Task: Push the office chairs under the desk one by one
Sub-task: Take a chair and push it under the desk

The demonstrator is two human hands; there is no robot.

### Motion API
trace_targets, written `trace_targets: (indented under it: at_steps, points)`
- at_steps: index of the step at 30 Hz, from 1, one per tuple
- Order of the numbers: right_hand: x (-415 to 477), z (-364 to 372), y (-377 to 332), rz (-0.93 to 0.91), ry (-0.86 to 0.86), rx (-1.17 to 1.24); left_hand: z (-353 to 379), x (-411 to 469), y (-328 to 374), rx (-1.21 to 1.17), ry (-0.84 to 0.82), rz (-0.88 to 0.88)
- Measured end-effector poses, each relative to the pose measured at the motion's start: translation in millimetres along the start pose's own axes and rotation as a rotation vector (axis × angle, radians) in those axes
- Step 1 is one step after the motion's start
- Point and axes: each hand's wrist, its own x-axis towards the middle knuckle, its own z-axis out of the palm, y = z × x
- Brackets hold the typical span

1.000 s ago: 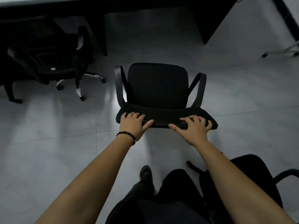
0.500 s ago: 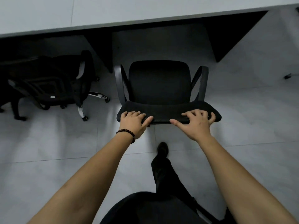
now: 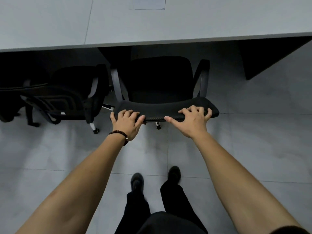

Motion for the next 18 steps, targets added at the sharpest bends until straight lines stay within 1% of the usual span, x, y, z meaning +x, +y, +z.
trace_targets:
  at_steps: [5, 11, 15, 18]
  points:
    - [14, 0, -26, -0.002, 0.006, 0.001, -10, 16, -23, -0.002, 0.042, 0.019]
    - [3, 11, -63, 0.036, -0.008, 0.012, -17, 16, -60, -0.002, 0.047, 0.047]
    - [-4, 16, -74, 0.051, -0.021, 0.017, -13, 10, -73, -0.011, 0.043, 0.052]
    - [-9, 19, -75, 0.045, -0.019, 0.011, -7, 1, -76, -0.028, 0.071, 0.047]
